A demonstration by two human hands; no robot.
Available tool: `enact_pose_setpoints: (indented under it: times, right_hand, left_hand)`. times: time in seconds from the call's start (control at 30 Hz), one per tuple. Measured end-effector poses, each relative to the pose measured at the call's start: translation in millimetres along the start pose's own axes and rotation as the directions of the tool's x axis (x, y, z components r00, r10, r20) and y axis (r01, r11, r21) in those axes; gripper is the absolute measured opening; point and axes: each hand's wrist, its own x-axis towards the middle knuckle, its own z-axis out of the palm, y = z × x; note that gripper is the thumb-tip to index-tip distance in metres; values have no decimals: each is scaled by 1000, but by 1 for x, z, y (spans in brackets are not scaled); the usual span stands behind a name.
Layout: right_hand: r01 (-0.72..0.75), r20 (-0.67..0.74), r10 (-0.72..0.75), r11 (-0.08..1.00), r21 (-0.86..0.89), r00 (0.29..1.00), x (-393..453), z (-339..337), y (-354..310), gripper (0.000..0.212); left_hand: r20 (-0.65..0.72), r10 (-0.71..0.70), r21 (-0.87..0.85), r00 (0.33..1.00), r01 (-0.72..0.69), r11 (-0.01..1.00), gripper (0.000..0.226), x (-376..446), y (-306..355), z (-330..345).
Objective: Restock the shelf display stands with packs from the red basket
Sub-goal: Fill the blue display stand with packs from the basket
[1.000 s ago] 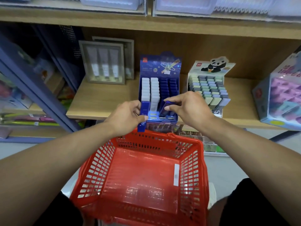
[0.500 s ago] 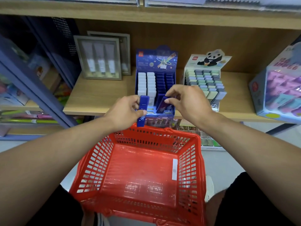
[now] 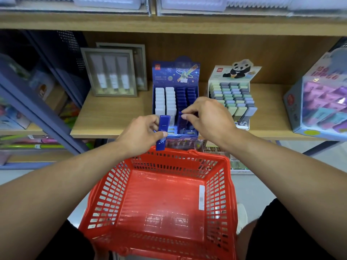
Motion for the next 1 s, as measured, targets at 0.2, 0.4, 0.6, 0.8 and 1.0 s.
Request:
enact_pose_setpoints:
  times: [0.2, 0.4, 0.6, 0.8, 1.0]
  right_hand:
    - [-45, 149, -18, 913, 404, 989, -15, -4, -19, 31]
    - [-71, 208, -8, 926, 371, 978, -15, -10, -10, 7]
    - [-129, 110, 111, 977, 171, 988, -10, -23, 20, 7]
    - [-60, 64, 62, 998, -33, 996, -14, -16, 25, 8]
    - [-58, 89, 56, 998, 18, 994, -18, -13, 29, 6]
  left_hand:
    - [-7, 87, -9, 996, -87, 996, 11, -5, 15, 11]
    - [-90, 169, 143, 982, -155, 978, 20, -14, 19, 18]
    - [32, 426, 639, 904, -346, 687, 76, -15, 18, 20]
    - [171, 304, 763, 937, -321, 561, 94, -12, 22, 30]
    - [175, 255, 748, 951, -297, 593, 96, -10, 24, 32]
